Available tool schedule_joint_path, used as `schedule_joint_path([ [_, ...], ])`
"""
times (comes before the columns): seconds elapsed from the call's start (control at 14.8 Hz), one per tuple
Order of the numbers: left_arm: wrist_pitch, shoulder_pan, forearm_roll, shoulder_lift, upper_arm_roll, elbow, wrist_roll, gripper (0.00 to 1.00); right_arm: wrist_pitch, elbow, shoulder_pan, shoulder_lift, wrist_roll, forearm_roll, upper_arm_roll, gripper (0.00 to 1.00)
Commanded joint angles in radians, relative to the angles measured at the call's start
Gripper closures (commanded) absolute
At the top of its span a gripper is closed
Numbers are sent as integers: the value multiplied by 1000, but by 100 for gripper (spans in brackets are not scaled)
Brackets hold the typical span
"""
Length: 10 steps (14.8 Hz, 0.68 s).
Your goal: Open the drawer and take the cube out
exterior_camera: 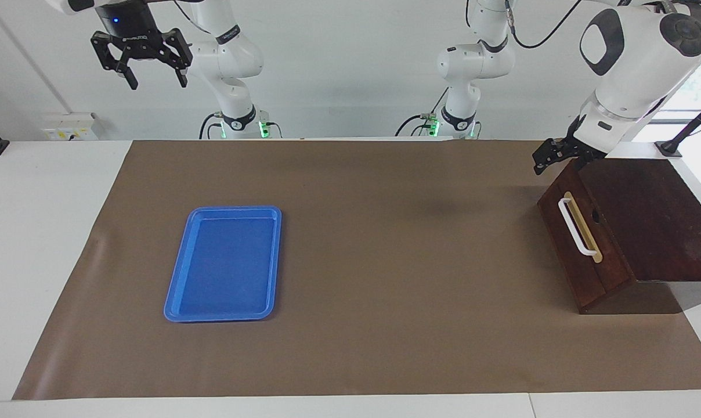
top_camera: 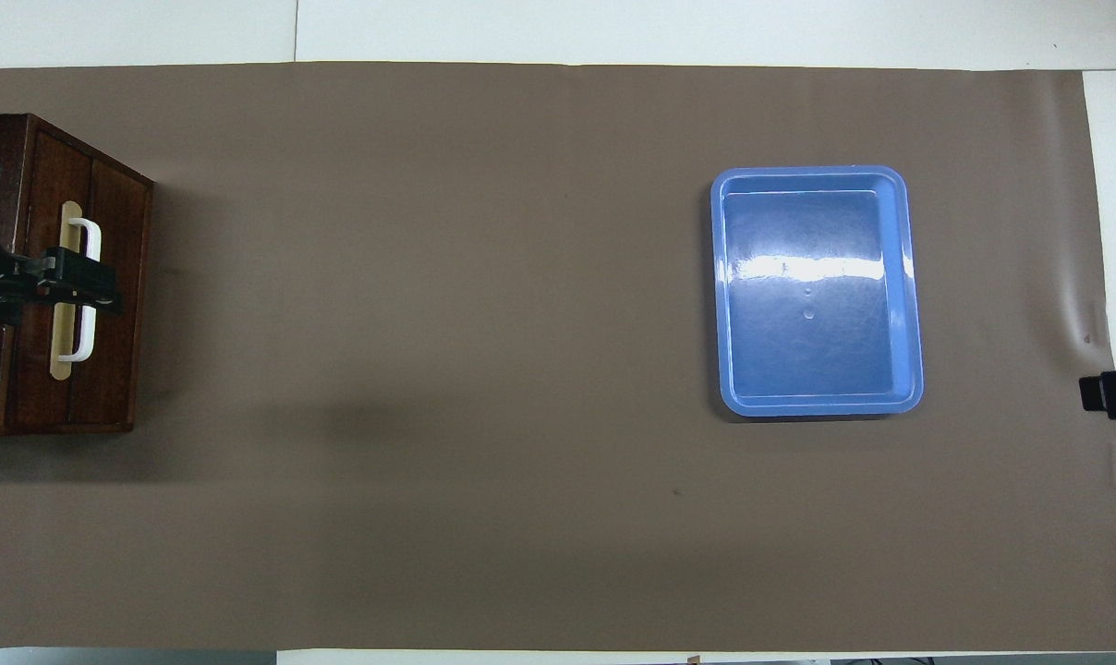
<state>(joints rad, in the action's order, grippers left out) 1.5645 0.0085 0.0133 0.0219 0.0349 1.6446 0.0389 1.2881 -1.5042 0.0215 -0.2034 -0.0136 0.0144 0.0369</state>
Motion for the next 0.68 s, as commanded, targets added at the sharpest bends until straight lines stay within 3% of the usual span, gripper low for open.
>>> schedule_joint_path([
  [0.0, 55, 19, 24, -16, -1, 35, -56, 0, 103, -16, 40, -11, -5, 7, -12, 0],
  [0.27, 68, 36, 79, -23, -1, 55, -94, 0, 43, -24, 26, -19, -9, 13, -5, 0],
  [0.61, 139, 22, 146, -30, 0, 89, -96, 0, 65, -28, 29, -22, -11, 16, 8, 0],
])
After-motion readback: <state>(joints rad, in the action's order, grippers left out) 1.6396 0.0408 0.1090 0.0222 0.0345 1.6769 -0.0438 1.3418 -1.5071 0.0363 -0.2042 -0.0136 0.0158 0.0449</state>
